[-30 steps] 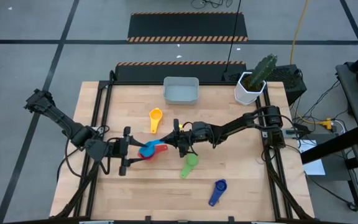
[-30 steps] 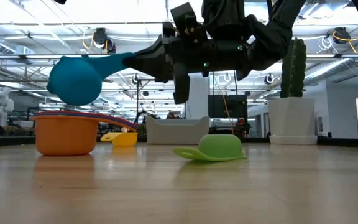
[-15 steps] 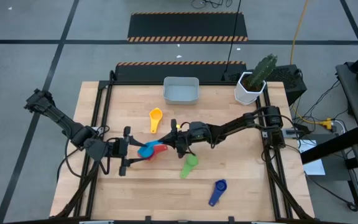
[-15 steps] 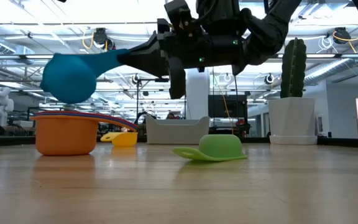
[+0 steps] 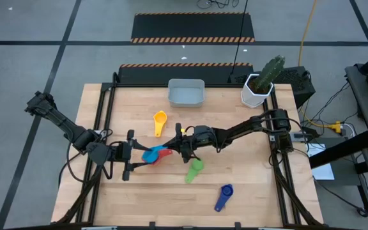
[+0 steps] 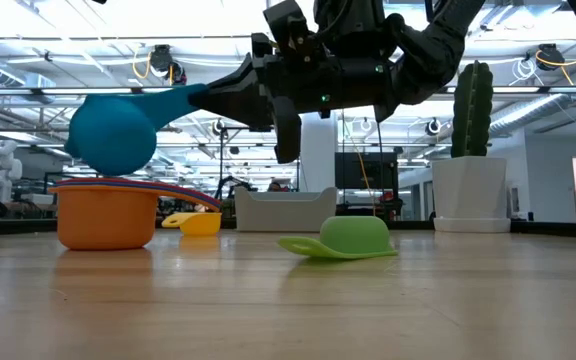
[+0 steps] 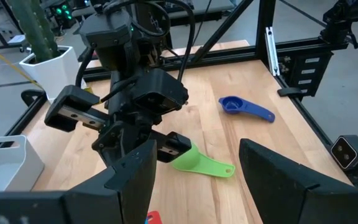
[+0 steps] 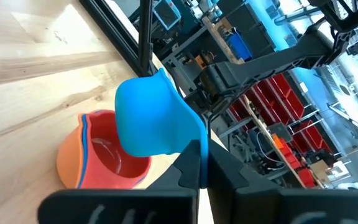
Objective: Nest measuring cups in basket
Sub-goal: Stack the light blue measuring cup into the red measuring cup
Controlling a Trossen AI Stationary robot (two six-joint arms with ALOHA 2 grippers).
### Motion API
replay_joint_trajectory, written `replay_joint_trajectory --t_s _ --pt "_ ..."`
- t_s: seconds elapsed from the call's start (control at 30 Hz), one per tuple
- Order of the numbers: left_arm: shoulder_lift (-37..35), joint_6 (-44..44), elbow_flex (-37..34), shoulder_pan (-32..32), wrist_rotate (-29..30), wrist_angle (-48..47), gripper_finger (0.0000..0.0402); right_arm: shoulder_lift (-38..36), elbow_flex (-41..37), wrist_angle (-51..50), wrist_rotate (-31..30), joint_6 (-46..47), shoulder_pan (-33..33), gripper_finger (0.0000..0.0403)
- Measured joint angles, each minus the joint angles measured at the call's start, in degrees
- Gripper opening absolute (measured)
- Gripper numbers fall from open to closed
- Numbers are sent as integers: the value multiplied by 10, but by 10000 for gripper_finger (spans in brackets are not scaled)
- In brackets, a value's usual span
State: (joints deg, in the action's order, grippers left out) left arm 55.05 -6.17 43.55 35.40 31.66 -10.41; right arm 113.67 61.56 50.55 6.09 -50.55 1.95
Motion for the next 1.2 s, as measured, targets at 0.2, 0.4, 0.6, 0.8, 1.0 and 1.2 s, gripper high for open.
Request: replay_joint_trajectory --t_s 0.2,0.4,0.6,0.8,1.0,1.2 --pt "0 2 0 0 0 2 232 0 0 -8 0 4 -1 4" --pt "0 8 0 0 0 5 232 0 0 -11 0 28 -5 5" --pt "0 15 0 0 0 11 232 0 0 -12 0 36 -5 35" --pt "0 20 0 0 0 12 232 0 0 -21 -1 39 -5 77" --pt "0 21 0 0 0 12 232 0 0 -51 -2 29 -5 86" --pt "0 21 0 0 0 11 232 -8 -1 -64 -4 21 -5 86"
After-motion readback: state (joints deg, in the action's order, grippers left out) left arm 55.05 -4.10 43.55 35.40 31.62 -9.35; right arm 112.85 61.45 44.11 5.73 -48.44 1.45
